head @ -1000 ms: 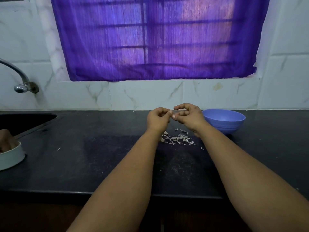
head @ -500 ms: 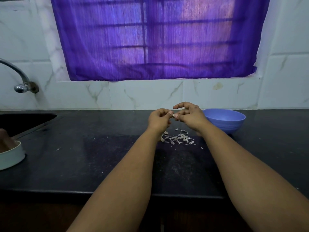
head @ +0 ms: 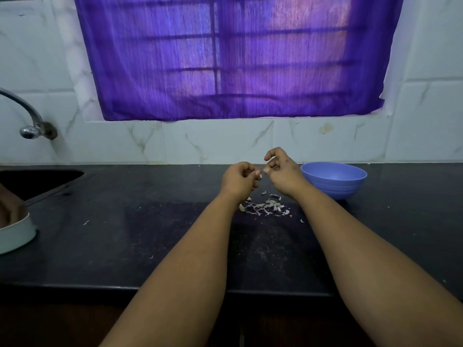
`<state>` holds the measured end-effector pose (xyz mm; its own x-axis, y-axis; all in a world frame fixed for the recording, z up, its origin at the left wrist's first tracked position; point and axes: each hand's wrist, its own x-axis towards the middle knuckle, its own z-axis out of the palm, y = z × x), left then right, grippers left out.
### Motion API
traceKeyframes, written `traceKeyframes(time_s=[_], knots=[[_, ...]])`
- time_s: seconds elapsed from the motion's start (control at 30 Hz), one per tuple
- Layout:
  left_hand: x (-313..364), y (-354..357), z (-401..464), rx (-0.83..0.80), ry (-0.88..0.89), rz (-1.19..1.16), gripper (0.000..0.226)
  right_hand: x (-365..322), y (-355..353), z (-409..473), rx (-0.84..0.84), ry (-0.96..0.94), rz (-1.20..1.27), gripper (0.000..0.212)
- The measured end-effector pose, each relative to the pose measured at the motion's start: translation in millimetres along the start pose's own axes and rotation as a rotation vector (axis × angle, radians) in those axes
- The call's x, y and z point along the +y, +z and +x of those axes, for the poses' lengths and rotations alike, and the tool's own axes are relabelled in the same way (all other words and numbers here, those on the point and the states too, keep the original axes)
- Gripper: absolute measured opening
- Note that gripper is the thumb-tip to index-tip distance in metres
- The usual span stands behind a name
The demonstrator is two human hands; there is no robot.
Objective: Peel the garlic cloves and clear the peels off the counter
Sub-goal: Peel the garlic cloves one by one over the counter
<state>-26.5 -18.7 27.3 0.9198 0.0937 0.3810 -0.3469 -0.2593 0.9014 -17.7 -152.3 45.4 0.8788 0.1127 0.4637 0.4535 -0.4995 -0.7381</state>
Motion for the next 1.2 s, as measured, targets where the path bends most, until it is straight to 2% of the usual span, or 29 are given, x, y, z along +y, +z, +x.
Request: traceKeyframes(time_s=[0.13,0.3,0.53,0.67,0.7,0.8,0.87,0.97,1.07,1.2], knots=[[-2,1,0,0.013,0.008,0.047,0.022,2,-7,4,0.1,0.045,0.01,0.014],[-1,3,1,0.029,-0.04,0.01,0.022,3,-4,2,0.015,0.11,-0.029,0.025],[0,5,0,0.024,-0.098,-0.015,0.011,2,-7,-4,-0.022,0.069,-0.131,0.009],[1,5,-1,0.045,-0.111,-0.081,0.003,2,-7,-4,-0.036,0.018,-0.174,0.009],[1,5,-1,0.064,-0.106,-0.107,0.005,3,-6,-3,-0.028,0.021,-0.168,0.015],[-1,3,1,0.106,-0.109,-0.185,0.01,0,0,0,-0.03,0.099,0.06,0.034],[-1,3,3,0.103,-0.12,-0.231,0.012,-3,1,0,-0.046,0.098,0.182,0.029],[2,3,2,0.047,-0.133,-0.338,0.01,2,2,1,-0.065,0.028,0.177,0.009],[4,2,-1,0.01,-0.138,-0.384,0.016,5,1,1,-0.031,0.002,0.167,0.008],[3,2,-2,0.005,-0.118,-0.351,0.015,2,-1,-2,-0.003,0.031,0.27,0.009]])
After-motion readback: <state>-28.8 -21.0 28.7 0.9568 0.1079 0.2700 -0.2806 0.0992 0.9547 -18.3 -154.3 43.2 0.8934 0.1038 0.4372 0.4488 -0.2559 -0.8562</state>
